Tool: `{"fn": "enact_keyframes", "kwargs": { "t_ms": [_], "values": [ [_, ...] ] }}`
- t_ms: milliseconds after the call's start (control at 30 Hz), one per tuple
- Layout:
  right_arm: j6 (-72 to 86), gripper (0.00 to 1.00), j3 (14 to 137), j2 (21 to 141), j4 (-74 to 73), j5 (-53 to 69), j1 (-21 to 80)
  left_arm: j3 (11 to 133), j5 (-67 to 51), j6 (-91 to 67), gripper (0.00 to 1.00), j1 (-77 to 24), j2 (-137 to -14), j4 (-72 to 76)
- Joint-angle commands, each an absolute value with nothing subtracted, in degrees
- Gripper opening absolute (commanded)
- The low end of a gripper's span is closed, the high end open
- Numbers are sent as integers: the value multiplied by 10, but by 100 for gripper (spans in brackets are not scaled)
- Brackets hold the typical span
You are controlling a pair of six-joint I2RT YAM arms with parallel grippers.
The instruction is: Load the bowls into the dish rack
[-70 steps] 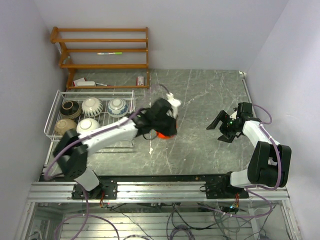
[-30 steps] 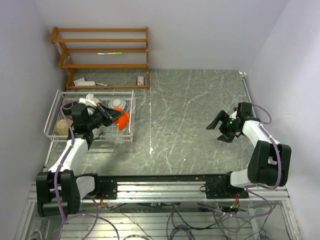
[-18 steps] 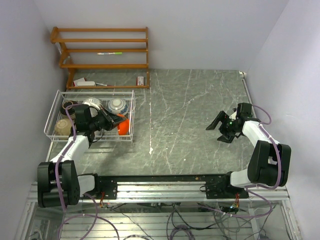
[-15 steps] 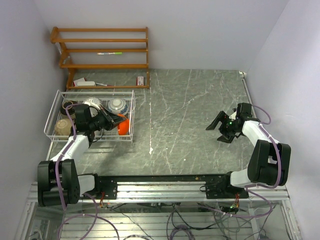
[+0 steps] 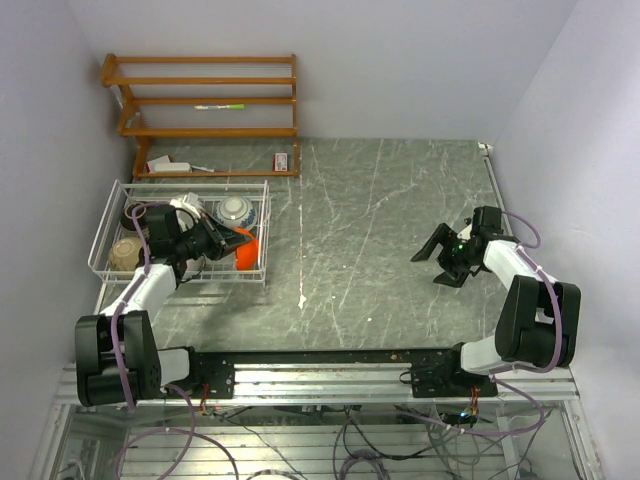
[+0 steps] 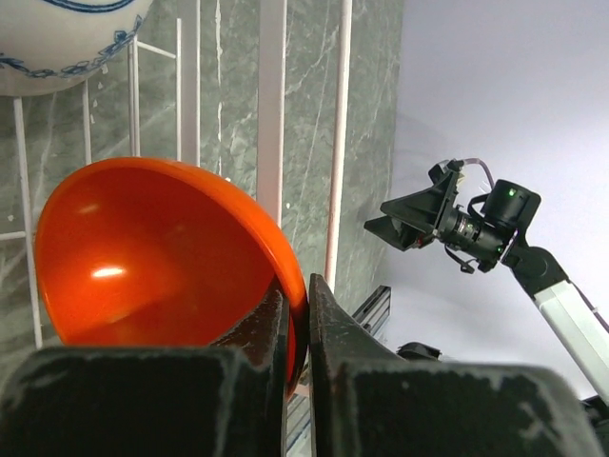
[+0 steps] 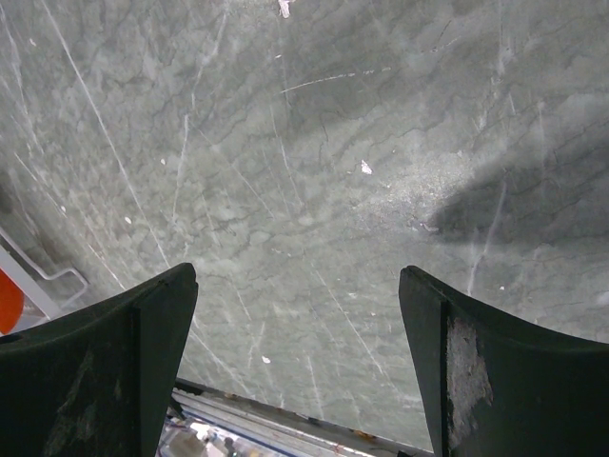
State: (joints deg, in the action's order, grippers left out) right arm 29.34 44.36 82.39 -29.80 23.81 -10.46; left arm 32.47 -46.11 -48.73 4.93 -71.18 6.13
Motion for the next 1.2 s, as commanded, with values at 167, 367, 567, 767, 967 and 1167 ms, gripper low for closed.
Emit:
{"fn": "enact_keyframes", "kwargs": {
  "t_ms": [167, 367, 567, 767, 967, 1167],
  "values": [
    [288, 87, 442, 832, -282, 239, -108, 304, -447, -367, 25, 149, -733, -93],
    [290, 87, 447, 839, -278, 241, -108, 332, -440, -334, 29, 170, -740, -130],
    [289, 87, 440, 840, -274, 242, -108, 356, -417, -304, 34, 179, -749, -167],
    [288, 87, 437, 843, -270, 244, -108, 384, -403, -290, 42, 187, -748, -189],
    [286, 87, 442, 846, -272, 244, -108, 412, -387, -291, 45, 195, -741, -200],
    [286, 87, 436, 844, -270, 247, -108, 459, -361, -273, 48, 196, -740, -235]
  ]
}}
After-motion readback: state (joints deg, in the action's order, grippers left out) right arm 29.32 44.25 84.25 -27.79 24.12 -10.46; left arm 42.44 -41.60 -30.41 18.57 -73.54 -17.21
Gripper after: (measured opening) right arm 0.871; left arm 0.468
